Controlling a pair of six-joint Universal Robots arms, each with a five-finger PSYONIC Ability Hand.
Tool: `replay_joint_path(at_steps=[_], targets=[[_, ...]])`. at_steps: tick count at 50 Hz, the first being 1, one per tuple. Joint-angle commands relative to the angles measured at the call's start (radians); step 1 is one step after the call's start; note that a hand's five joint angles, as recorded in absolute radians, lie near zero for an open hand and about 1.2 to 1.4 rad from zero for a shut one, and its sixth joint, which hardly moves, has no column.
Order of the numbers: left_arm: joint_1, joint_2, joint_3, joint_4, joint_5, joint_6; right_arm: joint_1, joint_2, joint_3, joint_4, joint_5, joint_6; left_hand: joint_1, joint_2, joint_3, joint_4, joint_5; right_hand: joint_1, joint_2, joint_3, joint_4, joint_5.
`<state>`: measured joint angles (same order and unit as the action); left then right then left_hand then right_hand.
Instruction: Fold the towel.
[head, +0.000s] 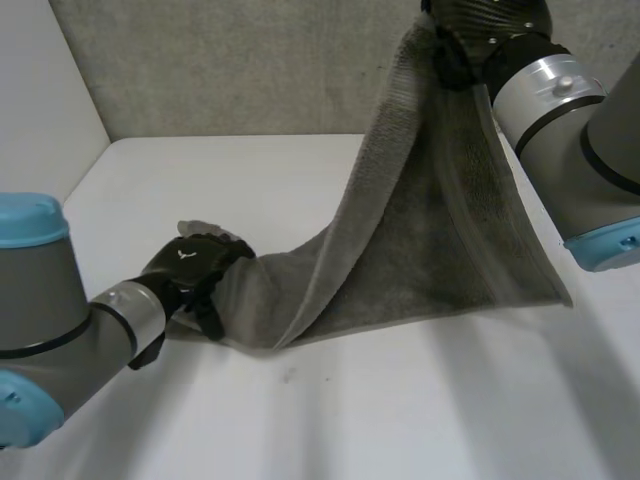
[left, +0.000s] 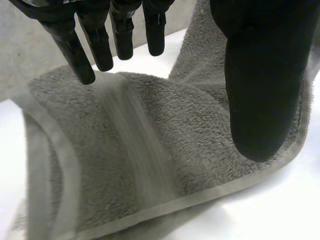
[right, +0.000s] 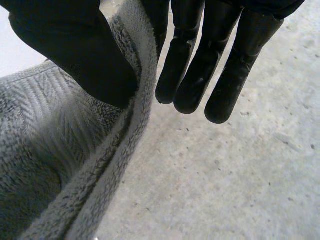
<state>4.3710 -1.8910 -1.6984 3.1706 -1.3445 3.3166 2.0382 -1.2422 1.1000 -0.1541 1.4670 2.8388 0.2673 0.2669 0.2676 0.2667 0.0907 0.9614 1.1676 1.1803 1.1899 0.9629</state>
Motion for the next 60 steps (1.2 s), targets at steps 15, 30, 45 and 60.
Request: replay_joint_path(at_steps=[15,30,45,60], targets=[[-0.122,-0.152,0.111,-0.054,-0.005,-0.062,-0.131,-0.048,0.032,-0.012,0.131,0.096,0.031,0.032,0.031,0.032,0.033,0.435,0.229,0.216,0.206,0.259],[-0.140,-0.333,0.302,-0.041,-0.036,-0.057,-0.144,-0.063,0.061,-0.005,0.130,0.114,0.809,0.810,0.809,0.810,0.811,0.435,0.229,0.216,0.206,0.259],[-0.166,-0.350,0.316,-0.015,-0.050,-0.054,-0.176,-0.083,0.093,-0.005,0.096,0.125,0.155,0.155,0.155,0.156,0.157,0.435,0.229,0.216,0.206,0.259],[-0.235,-0.347,0.382,0.051,-0.107,-0.114,-0.167,-0.235,0.132,-0.005,0.038,0.267,0.161,0.161,0.160,0.161,0.163,0.435,0.229,0.216,0.206,0.259]])
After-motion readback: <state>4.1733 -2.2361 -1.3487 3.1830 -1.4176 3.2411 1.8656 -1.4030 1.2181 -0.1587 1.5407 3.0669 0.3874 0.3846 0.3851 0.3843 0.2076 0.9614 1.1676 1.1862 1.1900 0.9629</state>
